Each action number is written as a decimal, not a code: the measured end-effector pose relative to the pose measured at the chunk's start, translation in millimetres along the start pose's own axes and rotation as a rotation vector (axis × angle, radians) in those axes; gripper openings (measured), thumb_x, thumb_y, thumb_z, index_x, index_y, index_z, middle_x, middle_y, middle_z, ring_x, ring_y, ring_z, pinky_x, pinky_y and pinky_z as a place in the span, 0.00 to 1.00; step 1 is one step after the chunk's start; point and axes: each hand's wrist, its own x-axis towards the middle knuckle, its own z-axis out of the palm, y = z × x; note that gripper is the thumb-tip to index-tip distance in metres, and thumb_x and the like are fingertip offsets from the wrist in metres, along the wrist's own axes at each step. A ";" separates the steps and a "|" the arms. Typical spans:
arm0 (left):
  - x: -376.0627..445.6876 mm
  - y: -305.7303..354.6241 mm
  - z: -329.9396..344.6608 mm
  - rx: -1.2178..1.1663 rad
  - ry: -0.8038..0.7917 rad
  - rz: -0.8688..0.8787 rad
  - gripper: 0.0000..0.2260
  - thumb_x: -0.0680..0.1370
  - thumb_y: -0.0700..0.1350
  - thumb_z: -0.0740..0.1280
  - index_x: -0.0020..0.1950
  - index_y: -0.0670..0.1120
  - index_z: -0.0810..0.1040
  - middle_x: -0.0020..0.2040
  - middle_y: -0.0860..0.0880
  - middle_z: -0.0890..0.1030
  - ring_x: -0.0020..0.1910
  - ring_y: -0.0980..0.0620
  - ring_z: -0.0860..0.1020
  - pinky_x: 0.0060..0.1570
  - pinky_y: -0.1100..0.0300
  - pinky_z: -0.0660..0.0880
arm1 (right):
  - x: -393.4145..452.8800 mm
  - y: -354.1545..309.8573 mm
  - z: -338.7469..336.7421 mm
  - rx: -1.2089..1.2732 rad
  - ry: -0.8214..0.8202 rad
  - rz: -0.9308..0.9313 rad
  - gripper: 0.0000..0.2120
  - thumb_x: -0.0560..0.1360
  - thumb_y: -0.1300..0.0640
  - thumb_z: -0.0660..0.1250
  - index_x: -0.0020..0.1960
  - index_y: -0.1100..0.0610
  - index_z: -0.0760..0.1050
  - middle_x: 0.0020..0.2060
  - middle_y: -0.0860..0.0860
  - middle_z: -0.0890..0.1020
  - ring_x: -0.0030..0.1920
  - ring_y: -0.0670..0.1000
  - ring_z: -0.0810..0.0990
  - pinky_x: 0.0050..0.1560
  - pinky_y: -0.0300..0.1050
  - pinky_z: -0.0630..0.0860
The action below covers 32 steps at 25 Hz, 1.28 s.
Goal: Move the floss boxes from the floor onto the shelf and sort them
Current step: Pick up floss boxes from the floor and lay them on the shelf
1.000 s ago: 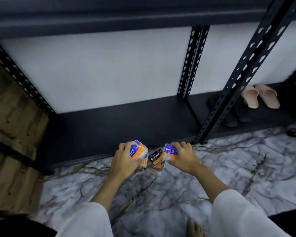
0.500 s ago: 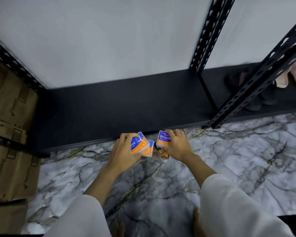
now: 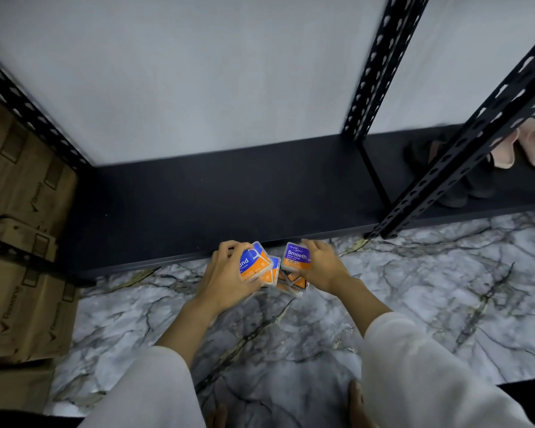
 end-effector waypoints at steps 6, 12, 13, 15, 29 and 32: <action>-10.1 32.6 -40.9 0.151 0.008 -0.010 0.28 0.74 0.55 0.70 0.71 0.53 0.65 0.71 0.51 0.61 0.68 0.48 0.64 0.65 0.52 0.66 | -25.5 -18.7 -51.6 -0.161 -0.077 -0.022 0.29 0.76 0.54 0.66 0.73 0.57 0.61 0.69 0.57 0.65 0.70 0.58 0.63 0.66 0.53 0.68; -33.1 77.7 -98.7 0.209 -0.065 -0.031 0.18 0.77 0.51 0.67 0.66 0.53 0.71 0.66 0.51 0.72 0.64 0.50 0.72 0.61 0.51 0.71 | -68.3 -53.8 -121.2 -0.176 -0.136 -0.052 0.24 0.76 0.51 0.65 0.70 0.56 0.67 0.66 0.55 0.72 0.64 0.56 0.73 0.62 0.49 0.72; -39.4 86.9 -109.5 0.214 -0.078 -0.037 0.16 0.77 0.51 0.66 0.65 0.53 0.72 0.65 0.52 0.74 0.62 0.51 0.74 0.60 0.52 0.72 | -78.2 -62.5 -134.2 -0.186 -0.123 -0.066 0.23 0.76 0.51 0.65 0.69 0.55 0.68 0.65 0.55 0.73 0.63 0.56 0.74 0.62 0.49 0.73; -54.5 104.8 -131.5 0.251 -0.096 -0.040 0.14 0.78 0.52 0.65 0.63 0.53 0.73 0.62 0.52 0.77 0.60 0.51 0.76 0.58 0.53 0.72 | -100.3 -82.3 -159.5 -0.203 -0.096 -0.108 0.22 0.77 0.51 0.65 0.69 0.55 0.68 0.65 0.55 0.73 0.62 0.57 0.74 0.61 0.49 0.73; -144.2 197.5 -305.1 0.392 0.223 0.067 0.12 0.79 0.53 0.61 0.61 0.53 0.75 0.60 0.52 0.78 0.58 0.49 0.76 0.53 0.55 0.70 | -210.4 -240.7 -295.0 -0.238 0.159 -0.395 0.19 0.78 0.50 0.62 0.68 0.52 0.68 0.64 0.54 0.74 0.61 0.56 0.74 0.65 0.52 0.71; -152.0 206.3 -340.8 0.350 0.325 0.094 0.11 0.79 0.52 0.61 0.59 0.53 0.76 0.58 0.54 0.79 0.58 0.51 0.75 0.54 0.54 0.72 | -216.2 -274.4 -317.0 -0.226 0.236 -0.464 0.17 0.78 0.50 0.61 0.66 0.52 0.70 0.61 0.53 0.76 0.60 0.54 0.75 0.62 0.50 0.72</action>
